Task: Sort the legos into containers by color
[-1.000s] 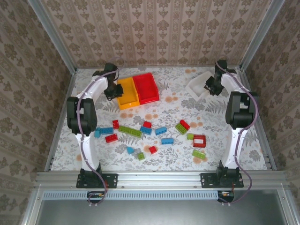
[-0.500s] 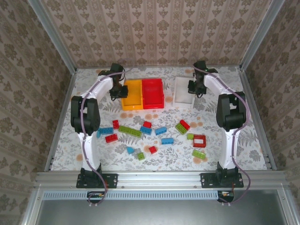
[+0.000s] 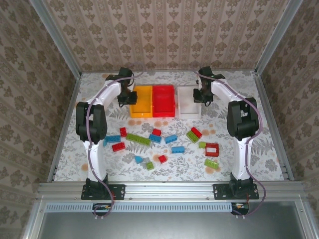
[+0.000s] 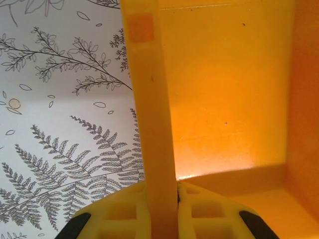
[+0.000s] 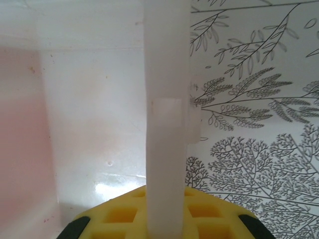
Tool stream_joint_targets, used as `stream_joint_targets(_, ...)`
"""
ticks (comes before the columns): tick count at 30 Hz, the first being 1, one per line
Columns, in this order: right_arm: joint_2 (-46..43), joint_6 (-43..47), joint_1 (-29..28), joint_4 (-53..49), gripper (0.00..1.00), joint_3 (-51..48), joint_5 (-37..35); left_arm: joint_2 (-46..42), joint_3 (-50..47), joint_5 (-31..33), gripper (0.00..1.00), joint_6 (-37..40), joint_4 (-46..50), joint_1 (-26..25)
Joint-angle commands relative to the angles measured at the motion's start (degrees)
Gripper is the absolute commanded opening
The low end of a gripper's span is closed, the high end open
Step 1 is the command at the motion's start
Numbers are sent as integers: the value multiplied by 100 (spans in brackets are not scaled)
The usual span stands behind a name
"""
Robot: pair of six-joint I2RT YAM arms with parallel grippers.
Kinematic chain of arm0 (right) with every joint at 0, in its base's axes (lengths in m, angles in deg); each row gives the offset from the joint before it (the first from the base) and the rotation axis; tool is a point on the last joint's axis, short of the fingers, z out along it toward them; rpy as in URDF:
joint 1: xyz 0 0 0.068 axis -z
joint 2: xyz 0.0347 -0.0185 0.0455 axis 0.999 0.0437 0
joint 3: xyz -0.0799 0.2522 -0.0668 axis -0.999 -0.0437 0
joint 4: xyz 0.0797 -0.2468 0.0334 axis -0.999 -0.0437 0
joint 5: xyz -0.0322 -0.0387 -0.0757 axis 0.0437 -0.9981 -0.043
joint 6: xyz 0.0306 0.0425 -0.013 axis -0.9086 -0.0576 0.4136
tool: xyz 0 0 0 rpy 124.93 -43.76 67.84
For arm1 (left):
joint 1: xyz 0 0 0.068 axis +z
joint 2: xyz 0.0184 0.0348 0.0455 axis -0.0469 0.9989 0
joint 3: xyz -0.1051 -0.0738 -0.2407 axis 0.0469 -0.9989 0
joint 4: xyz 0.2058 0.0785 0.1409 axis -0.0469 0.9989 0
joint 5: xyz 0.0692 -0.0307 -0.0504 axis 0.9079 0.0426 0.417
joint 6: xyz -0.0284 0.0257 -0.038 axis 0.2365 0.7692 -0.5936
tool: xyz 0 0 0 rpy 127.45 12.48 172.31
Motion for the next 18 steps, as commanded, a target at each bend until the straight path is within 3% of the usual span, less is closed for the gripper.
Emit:
stream_joint_targets(1,-321,-8,-42,-124,19,-94,38,23,-15,147,10,101,151,-60)
stream_joint_targets(5,-486,-67,-42,-176,40,-94,-112,-171,-94,230,39,-63,139,-65)
stream_joint_targets(8,-767,-177,-39,-176,49,-162,-256,-391,-126,273,51,-229,189,-71)
stream_joint_targets(13,-1841,-587,15,7,53,-909,-674,-994,-355,184,55,-579,226,-133)
stream_joint_targets(18,-3566,-1505,186,163,52,-2876,-855,-2175,-1406,-451,57,-922,-415,-572)
